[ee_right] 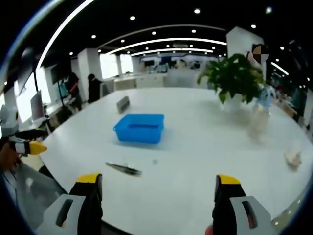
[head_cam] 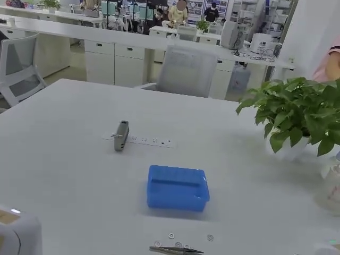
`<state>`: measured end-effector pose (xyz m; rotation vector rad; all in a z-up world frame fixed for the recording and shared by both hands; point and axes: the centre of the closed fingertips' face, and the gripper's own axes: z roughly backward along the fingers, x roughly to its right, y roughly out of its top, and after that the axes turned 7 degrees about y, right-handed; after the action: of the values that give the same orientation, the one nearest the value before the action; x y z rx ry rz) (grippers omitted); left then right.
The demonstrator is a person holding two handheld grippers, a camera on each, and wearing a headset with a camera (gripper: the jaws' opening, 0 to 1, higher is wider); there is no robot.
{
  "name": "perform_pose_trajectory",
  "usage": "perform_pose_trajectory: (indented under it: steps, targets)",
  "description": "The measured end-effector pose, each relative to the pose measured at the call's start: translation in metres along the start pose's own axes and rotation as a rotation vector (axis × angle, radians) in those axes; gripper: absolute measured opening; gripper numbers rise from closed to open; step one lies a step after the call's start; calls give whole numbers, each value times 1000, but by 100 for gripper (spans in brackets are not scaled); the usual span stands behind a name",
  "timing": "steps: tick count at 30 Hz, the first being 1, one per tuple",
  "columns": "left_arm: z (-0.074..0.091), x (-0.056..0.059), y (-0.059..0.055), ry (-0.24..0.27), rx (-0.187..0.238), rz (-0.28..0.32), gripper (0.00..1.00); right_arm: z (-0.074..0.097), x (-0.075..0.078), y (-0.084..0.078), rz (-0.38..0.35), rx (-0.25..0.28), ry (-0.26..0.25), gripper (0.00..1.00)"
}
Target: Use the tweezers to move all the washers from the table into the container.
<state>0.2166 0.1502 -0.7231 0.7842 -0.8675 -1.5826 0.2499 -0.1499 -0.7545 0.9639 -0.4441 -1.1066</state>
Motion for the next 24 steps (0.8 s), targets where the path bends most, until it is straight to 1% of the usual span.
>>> perform_pose_trajectory:
  steps: [6,10,15,18,24]
  targets:
    - [-1,1,-1,-8,-5,-8,96,0,-1,-1,3,-10,1,94]
    - [-3,1,-2,-19,-12,-20,94,-1,-1,-3,-1,-19,2,94]
    - [-6,4,0,-36,-6,-40,91,-2,1,-5,-5,-28,-1,94]
    - [-10,7,2,-57,-7,-50,88,-2,1,-5,-2,-29,-7,93]
    - [-17,11,9,-78,-5,-73,87,-3,4,-6,-4,-36,-17,93]
